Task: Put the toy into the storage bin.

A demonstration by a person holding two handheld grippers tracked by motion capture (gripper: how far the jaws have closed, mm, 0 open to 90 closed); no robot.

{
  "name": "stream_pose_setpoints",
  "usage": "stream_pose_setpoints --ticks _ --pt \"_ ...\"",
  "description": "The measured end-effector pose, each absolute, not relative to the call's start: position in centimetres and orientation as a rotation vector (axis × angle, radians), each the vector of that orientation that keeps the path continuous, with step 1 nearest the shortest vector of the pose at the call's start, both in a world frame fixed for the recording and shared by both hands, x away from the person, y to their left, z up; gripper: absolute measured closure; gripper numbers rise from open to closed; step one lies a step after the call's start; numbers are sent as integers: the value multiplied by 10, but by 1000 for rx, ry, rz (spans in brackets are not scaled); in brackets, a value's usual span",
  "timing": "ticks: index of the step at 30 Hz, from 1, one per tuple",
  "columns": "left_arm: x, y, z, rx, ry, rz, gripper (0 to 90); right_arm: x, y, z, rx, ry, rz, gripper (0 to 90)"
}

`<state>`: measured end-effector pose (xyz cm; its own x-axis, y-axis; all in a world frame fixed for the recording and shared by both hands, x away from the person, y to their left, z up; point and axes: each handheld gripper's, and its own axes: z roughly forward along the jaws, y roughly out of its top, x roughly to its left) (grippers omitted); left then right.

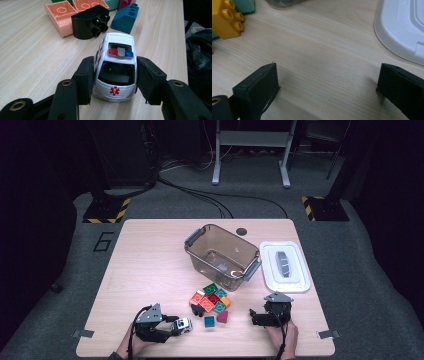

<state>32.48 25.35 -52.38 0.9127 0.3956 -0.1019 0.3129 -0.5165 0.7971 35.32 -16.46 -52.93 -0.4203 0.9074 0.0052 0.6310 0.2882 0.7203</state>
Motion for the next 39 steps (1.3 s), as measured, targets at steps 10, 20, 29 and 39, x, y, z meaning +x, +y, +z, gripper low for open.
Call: stream_pose_setpoints --ticks 10,20,29,39 --pt "324 237 -527 2223 512 166 407 353 -165 -529 1383 2154 923 26" --pt "324 243 -526 2185 536 125 488 353 -165 -529 1389 2148 928 30" --pt "325 255 -510 2103 576 131 491 353 -165 -529 1387 2146 929 33" --pt "329 259 -487 2064 581 136 492 353 -165 -529 1394 2142 929 35"
